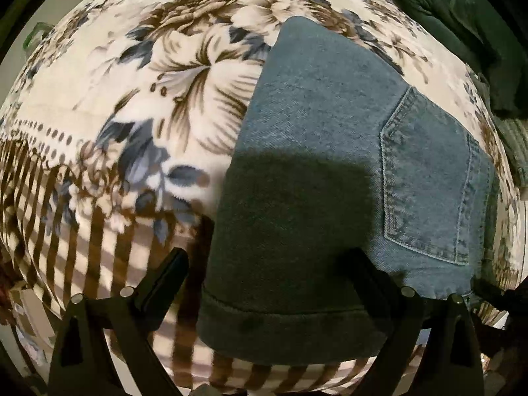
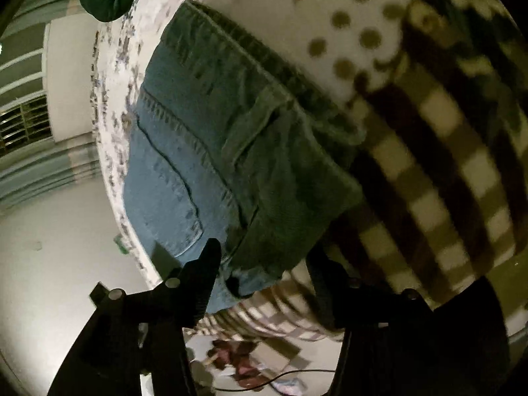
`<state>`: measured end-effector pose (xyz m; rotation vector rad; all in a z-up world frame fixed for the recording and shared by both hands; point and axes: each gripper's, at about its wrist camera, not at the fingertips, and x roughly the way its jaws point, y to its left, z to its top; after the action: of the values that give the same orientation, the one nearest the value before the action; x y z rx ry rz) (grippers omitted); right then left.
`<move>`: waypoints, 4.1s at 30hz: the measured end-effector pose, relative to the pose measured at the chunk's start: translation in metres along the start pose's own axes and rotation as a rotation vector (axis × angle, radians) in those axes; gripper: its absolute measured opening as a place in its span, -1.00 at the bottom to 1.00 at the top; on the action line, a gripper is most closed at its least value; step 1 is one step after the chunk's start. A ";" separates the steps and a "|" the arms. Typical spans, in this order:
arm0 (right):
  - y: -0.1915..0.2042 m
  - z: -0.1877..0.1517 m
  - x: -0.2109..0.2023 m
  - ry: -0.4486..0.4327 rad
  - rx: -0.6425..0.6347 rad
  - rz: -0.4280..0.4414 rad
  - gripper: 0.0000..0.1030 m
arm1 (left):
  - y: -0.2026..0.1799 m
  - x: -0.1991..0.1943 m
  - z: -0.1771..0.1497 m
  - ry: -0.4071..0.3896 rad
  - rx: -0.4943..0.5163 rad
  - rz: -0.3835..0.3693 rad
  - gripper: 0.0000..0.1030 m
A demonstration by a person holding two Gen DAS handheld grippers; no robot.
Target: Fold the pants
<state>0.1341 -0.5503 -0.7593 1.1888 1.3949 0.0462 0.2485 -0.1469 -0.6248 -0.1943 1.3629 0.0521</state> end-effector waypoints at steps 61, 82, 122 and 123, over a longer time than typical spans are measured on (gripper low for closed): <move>0.039 -0.012 0.058 -0.142 0.042 0.284 0.47 | 0.030 0.048 0.061 0.194 -0.038 -0.422 0.87; 0.205 -0.013 -0.015 -0.202 -0.208 0.215 -0.36 | 0.035 -0.103 0.116 -0.121 -0.015 -0.601 -0.64; 0.580 0.174 0.306 -0.229 -0.517 -0.367 0.47 | 0.219 0.060 0.492 -0.098 0.030 -0.218 -0.32; 0.589 0.167 0.297 -0.253 -0.544 -0.406 0.48 | 0.213 0.051 0.491 -0.114 0.057 -0.171 -0.26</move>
<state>0.6920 -0.1822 -0.6318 0.4355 1.2648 -0.0117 0.7013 0.1413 -0.6024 -0.2562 1.2286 -0.1172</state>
